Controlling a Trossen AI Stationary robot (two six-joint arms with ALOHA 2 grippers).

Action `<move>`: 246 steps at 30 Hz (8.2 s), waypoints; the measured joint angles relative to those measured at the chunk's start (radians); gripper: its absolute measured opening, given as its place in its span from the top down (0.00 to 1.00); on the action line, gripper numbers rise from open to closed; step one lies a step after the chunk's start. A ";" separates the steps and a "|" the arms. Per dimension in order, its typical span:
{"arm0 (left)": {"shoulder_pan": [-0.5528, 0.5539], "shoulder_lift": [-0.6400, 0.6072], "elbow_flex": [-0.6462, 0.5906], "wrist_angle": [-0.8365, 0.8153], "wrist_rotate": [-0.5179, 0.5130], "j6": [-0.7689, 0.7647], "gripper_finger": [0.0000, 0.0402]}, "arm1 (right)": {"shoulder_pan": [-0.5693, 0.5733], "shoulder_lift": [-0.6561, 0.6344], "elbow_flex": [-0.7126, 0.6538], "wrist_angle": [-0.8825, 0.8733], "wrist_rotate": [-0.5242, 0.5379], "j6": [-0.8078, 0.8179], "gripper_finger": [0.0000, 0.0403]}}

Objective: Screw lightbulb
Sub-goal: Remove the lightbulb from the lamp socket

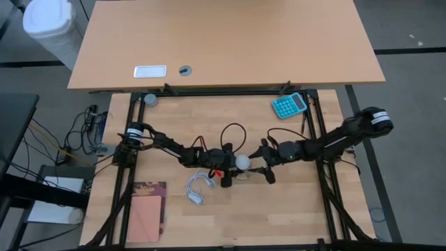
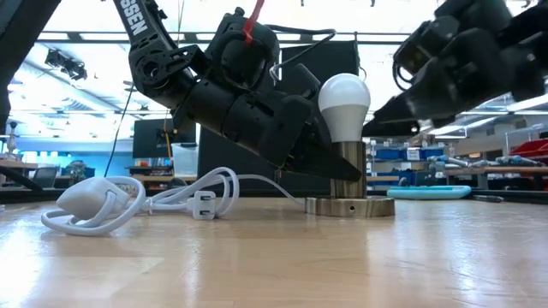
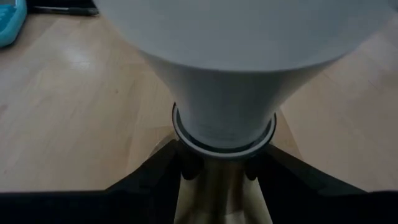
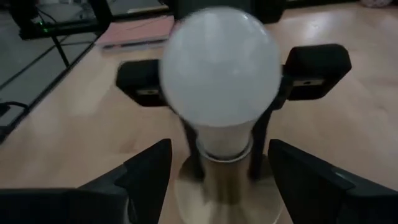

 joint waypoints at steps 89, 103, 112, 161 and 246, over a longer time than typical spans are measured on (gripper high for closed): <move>0.000 0.000 0.000 0.003 -0.018 -0.108 0.53 | 0.314 0.500 0.058 0.471 0.724 0.210 0.35; -0.003 0.000 0.000 0.002 -0.018 -0.133 0.53 | 0.340 0.500 0.072 0.471 0.808 0.198 0.37; -0.004 -0.001 0.000 0.000 -0.044 -0.135 0.53 | 0.282 0.500 0.076 0.548 0.760 0.130 0.36; -0.008 -0.002 0.000 -0.050 -0.115 -0.105 0.53 | 0.168 0.500 0.126 0.514 0.597 -0.032 0.60; -0.009 0.000 0.000 -0.032 -0.070 -0.057 0.53 | 0.225 0.362 0.136 0.222 0.657 0.074 0.22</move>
